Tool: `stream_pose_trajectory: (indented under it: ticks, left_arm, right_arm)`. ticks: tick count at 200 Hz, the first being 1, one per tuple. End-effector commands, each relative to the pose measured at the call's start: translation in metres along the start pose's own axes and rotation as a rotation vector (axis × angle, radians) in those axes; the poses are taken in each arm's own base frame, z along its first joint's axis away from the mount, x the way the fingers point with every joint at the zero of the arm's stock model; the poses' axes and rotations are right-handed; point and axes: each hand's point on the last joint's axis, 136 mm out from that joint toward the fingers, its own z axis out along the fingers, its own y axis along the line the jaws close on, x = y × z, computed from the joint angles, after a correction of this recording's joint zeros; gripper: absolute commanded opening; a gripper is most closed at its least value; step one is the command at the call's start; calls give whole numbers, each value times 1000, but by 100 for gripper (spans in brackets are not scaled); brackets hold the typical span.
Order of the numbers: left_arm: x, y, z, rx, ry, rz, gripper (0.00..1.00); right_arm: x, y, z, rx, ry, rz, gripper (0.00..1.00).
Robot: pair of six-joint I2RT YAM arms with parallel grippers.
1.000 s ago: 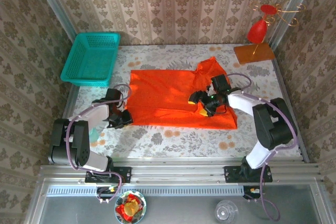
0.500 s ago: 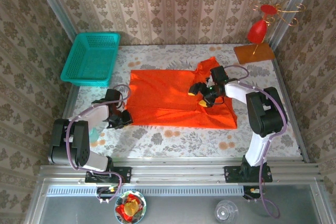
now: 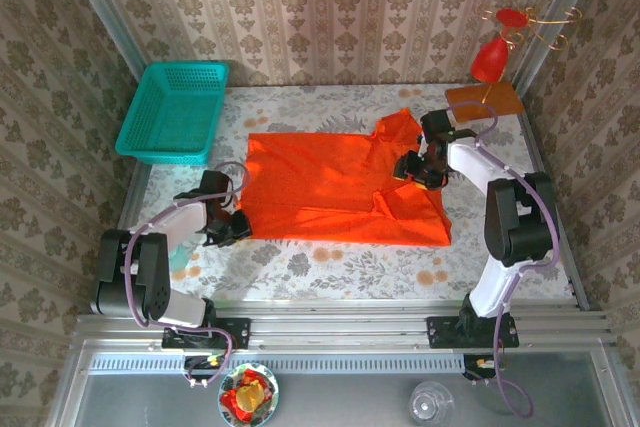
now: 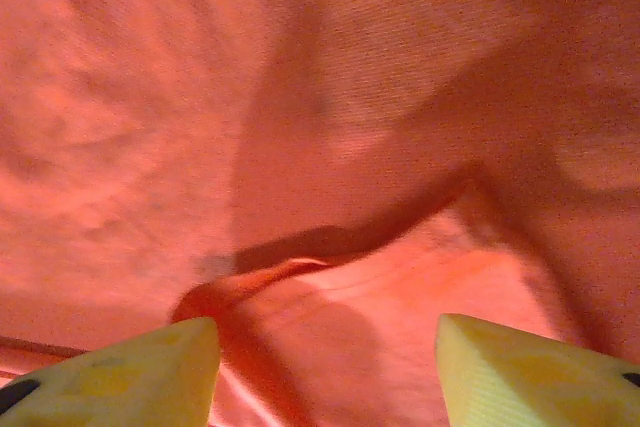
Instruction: Fold the inside-out t-shirt
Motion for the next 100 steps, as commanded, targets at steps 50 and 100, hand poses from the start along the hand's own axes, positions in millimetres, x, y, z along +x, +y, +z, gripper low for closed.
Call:
stream_pose_trajectory:
  ticks: [50, 100]
  left_arm:
    - [15, 18, 3, -75, 47, -17, 18]
    - [14, 18, 0, -79, 43, -19, 17]
  right_arm:
    - [-5, -43, 16, 260, 85, -184, 42]
    - [-5, -47, 30, 268, 114, -203, 33]
